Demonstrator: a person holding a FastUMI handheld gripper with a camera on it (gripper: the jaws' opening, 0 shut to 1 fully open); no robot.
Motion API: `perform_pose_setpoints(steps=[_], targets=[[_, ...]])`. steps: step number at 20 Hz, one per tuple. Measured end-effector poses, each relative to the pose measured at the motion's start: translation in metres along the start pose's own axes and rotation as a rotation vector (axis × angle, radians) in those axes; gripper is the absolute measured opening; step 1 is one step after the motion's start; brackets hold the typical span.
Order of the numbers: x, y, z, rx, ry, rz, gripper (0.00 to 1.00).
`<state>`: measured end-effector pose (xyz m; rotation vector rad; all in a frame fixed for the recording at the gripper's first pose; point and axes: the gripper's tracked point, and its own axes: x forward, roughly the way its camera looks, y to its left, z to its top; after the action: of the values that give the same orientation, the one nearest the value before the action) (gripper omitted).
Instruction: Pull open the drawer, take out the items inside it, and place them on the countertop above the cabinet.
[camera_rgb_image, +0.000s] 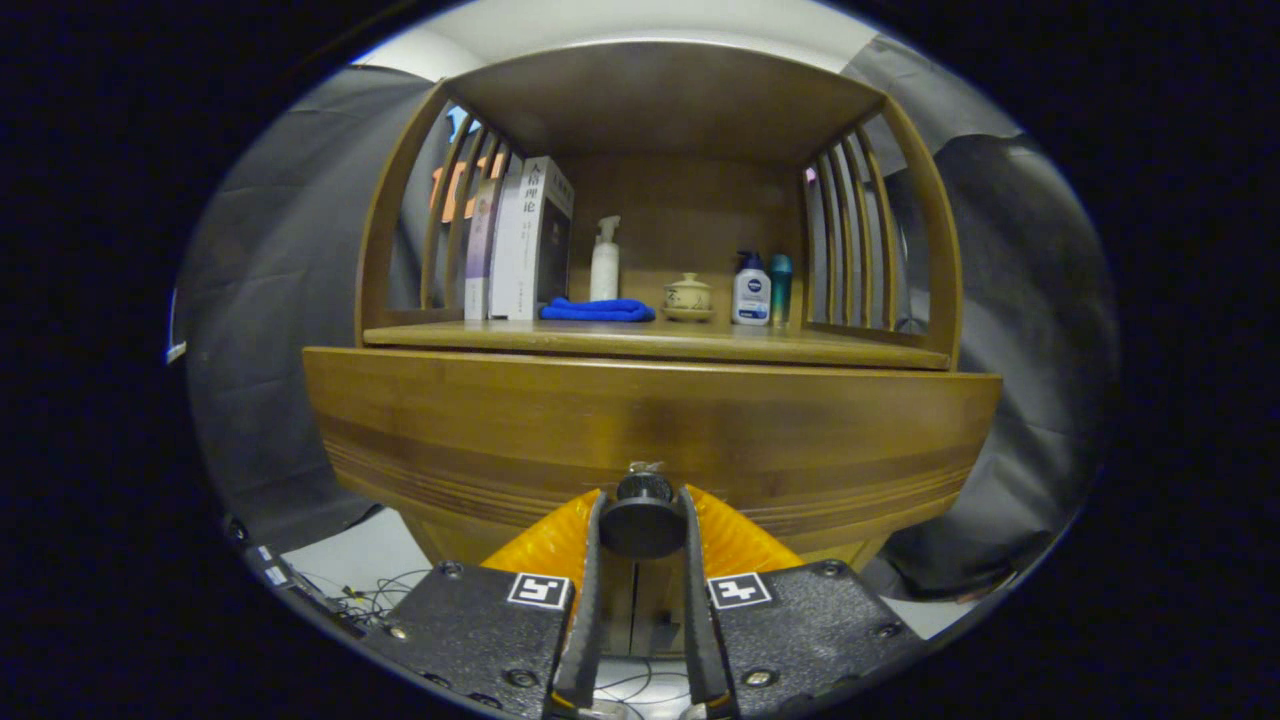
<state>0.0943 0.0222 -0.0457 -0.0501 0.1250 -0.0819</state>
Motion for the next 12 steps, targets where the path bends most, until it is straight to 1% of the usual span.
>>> perform_pose_setpoints(steps=[7,12], targets=[[-0.051,0.001,-0.011,0.019,-0.01,0.013,0.37],[-0.07,0.001,-0.021,0.028,-0.007,0.02,0.37]])
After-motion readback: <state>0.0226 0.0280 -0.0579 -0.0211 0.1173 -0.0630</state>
